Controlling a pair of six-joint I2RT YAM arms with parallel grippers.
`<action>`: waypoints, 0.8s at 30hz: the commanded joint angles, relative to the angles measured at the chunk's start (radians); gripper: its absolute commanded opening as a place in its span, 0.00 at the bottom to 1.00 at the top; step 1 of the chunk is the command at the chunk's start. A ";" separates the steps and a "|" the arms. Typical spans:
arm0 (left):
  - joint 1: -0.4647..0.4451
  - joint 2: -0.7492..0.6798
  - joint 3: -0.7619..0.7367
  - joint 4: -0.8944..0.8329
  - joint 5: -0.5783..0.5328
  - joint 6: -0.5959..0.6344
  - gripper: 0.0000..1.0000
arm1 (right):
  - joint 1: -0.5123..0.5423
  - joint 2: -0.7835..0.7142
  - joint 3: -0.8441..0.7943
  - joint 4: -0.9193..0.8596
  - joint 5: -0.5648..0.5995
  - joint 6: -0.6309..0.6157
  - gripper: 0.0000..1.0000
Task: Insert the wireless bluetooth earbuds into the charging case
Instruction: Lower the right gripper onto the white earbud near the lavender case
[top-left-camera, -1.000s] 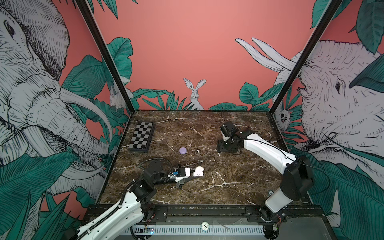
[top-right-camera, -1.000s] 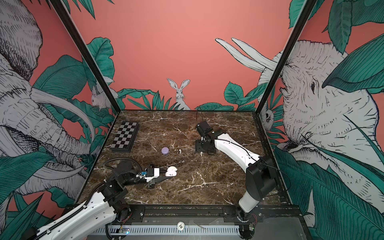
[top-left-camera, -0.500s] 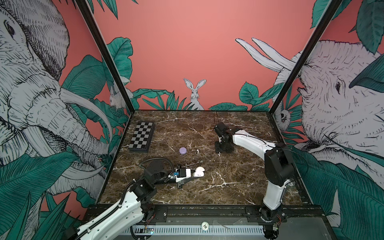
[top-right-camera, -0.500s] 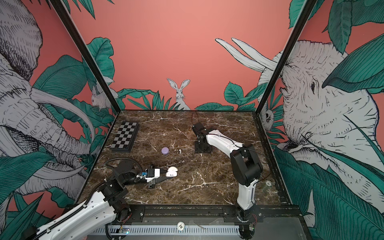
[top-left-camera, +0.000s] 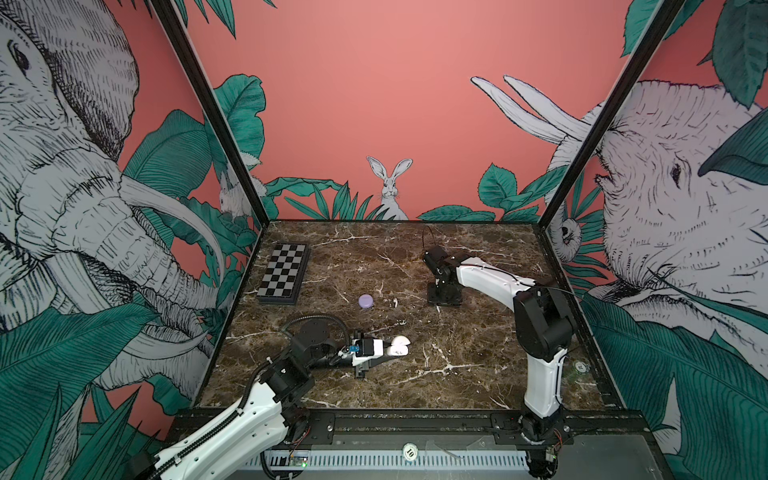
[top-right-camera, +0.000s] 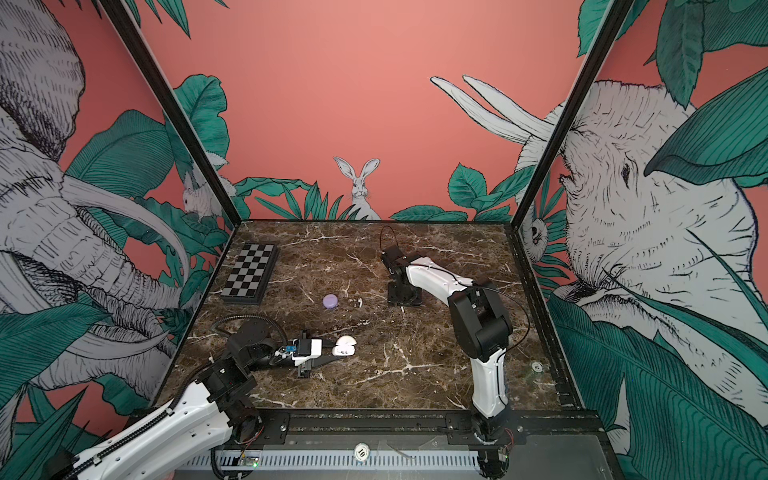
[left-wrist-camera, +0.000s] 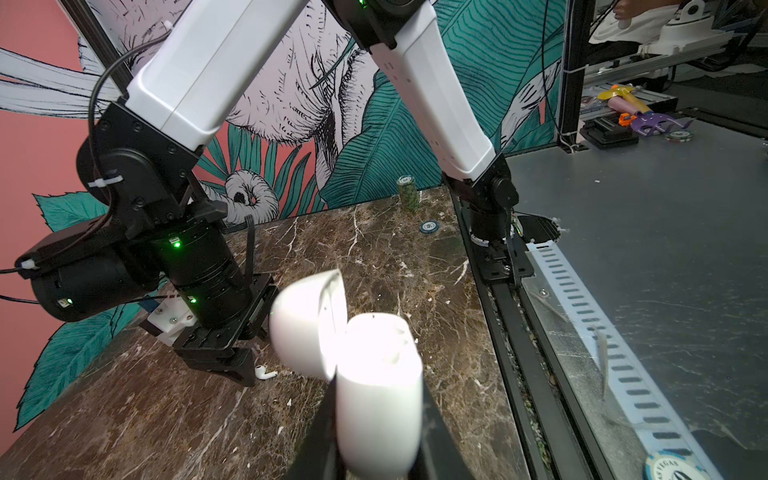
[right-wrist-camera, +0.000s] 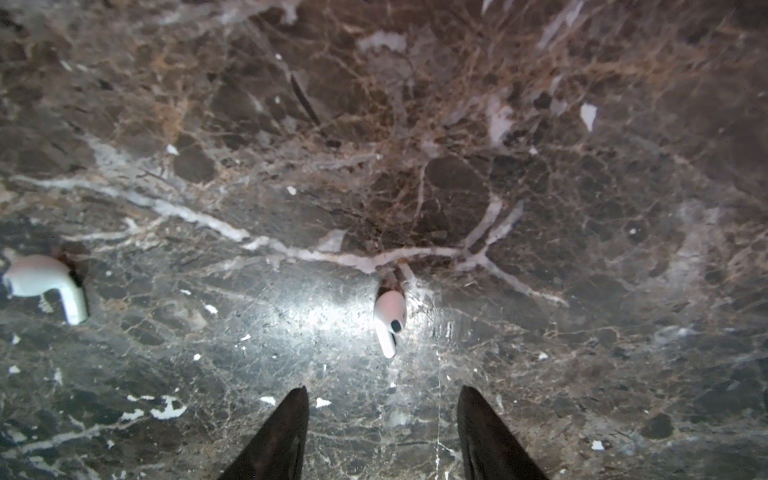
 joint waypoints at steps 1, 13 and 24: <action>-0.003 -0.004 0.032 -0.003 0.021 0.022 0.00 | -0.004 0.024 0.017 -0.016 -0.018 0.098 0.57; -0.004 -0.008 0.034 -0.011 0.022 0.027 0.00 | -0.009 0.059 0.042 -0.004 0.032 0.216 0.54; -0.006 -0.012 0.035 -0.015 0.021 0.030 0.00 | -0.010 0.088 0.066 0.001 0.037 0.217 0.52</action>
